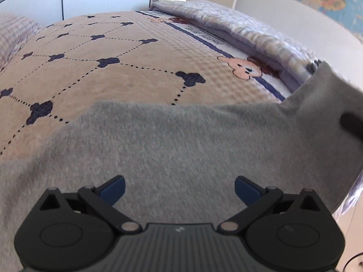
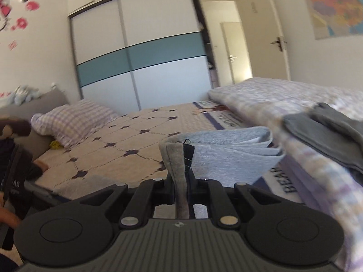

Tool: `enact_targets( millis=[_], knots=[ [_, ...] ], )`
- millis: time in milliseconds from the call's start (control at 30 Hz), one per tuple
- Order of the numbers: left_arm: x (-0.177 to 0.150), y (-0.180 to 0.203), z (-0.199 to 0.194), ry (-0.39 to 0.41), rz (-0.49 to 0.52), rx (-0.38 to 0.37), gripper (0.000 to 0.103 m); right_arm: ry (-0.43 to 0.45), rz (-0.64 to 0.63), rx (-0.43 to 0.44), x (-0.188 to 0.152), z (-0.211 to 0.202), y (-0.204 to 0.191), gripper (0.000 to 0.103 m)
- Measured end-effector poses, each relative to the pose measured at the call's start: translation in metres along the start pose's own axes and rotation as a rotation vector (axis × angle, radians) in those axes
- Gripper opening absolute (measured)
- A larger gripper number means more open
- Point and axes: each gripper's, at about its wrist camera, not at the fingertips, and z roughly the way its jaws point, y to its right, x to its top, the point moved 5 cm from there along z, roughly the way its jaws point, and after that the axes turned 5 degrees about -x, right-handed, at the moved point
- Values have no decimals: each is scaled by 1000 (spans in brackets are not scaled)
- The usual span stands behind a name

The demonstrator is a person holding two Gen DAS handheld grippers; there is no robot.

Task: Fold clothes

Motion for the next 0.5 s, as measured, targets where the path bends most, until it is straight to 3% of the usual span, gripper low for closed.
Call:
enact_targets(
  millis=[133,233,400,500],
  knots=[
    [-3,-23,-11,33,-200,-178,103,-69,-115,76,-11,23,-44,11],
    [-4,-36,-15,72,-312,-250,103,-129,-183,123,-22,34,-67,11],
    [-4,-35,-4,67,-403,-342,103,-252,-271,168,-44,44,-81,15],
    [-1,-24,6,42,-414,-379,103,-326,-254,222,-51,46,-78,29]
  ],
)
